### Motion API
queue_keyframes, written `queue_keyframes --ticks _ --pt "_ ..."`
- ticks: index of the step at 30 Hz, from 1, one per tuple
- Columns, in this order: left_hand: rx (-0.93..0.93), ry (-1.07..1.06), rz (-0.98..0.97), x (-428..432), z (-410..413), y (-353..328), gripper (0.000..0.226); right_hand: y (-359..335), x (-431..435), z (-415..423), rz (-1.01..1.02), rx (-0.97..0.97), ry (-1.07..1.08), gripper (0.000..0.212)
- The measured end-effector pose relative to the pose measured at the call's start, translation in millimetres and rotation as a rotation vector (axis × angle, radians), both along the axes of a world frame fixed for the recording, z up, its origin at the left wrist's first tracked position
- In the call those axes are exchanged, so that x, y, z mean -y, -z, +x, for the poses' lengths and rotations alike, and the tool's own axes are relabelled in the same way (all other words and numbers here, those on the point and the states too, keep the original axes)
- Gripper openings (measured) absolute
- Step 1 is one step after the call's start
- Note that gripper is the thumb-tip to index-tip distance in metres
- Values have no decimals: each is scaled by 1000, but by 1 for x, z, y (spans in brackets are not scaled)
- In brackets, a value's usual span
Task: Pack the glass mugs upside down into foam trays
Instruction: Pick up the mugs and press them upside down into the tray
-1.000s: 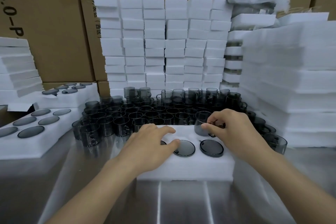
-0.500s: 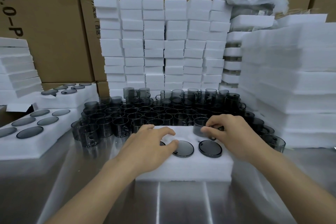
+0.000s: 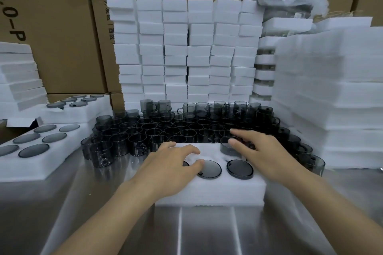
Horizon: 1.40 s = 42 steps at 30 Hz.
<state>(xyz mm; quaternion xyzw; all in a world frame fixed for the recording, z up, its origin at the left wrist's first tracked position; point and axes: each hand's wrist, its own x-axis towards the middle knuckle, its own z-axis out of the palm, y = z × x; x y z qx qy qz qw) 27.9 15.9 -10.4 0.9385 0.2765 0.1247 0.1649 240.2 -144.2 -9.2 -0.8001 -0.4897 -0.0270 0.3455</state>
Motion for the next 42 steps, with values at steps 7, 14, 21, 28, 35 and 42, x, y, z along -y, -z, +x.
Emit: queue_keyframes --ticks 7,14,21,28,35,42 --pt "-3 7 14 0 0 1 48 9 -6 14 -60 -246 10 54" --pt "4 16 11 -2 2 3 47 11 -9 18 -58 -317 -4 55" --pt "94 82 -132 -13 3 7 42 4 2 8 -36 16 155 47" --pt "153 122 -49 -18 3 10 41 -11 32 44 -214 167 565 49" --pt "149 135 -34 -20 4 12 40 -13 36 53 -254 -4 550 35" --pt "128 142 -27 -19 3 11 42 -16 45 60 -231 -36 528 43"
